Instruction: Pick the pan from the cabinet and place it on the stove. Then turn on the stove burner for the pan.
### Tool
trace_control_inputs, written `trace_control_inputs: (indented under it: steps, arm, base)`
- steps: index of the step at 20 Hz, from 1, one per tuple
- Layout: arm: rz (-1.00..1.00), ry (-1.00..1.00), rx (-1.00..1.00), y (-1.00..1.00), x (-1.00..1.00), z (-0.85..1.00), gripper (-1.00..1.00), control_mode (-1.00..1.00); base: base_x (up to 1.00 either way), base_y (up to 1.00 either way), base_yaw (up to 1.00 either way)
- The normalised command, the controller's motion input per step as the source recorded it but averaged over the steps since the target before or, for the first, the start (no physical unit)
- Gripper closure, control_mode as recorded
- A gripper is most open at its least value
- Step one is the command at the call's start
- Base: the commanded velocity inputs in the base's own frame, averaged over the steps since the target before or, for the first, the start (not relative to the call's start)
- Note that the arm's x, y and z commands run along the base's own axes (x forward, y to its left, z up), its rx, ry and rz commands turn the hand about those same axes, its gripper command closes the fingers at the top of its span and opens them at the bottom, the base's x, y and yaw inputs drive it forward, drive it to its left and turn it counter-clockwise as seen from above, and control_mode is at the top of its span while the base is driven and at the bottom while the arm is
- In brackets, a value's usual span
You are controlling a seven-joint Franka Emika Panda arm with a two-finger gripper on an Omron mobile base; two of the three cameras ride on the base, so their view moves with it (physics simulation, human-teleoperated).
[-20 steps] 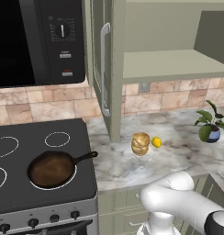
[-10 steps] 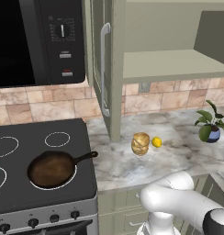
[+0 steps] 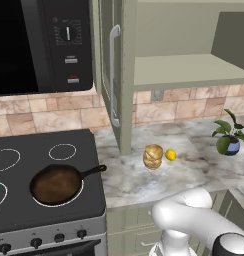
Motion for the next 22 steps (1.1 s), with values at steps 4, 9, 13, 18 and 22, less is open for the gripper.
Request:
trace_control_inputs:
  steps: [4, 9, 13, 18, 22]
  arm:
    - [0.03, -0.14, -0.06, 0.45, -0.01, 0.0, -1.0, -1.0]
    - [0.0, -0.13, -0.01, 0.18, -0.05, 0.08, -1.0, -1.0]
    - [0.0, -0.01, 0.0, 0.06, 0.01, 0.01, -1.0, -1.0]
    - [0.05, 0.0, -0.02, 0.09, 0.15, 0.0, -1.0, -1.0]
    - [0.11, 0.0, -0.01, 0.0, 0.07, 0.0, -1.0, -1.0]
  base:
    - [0.0, 0.0, 0.0]
    - [0.0, 0.0, 0.0]
    - [0.0, 0.0, 0.0]
    - [0.0, 0.0, 0.0]
    - [0.0, 0.0, 0.0]
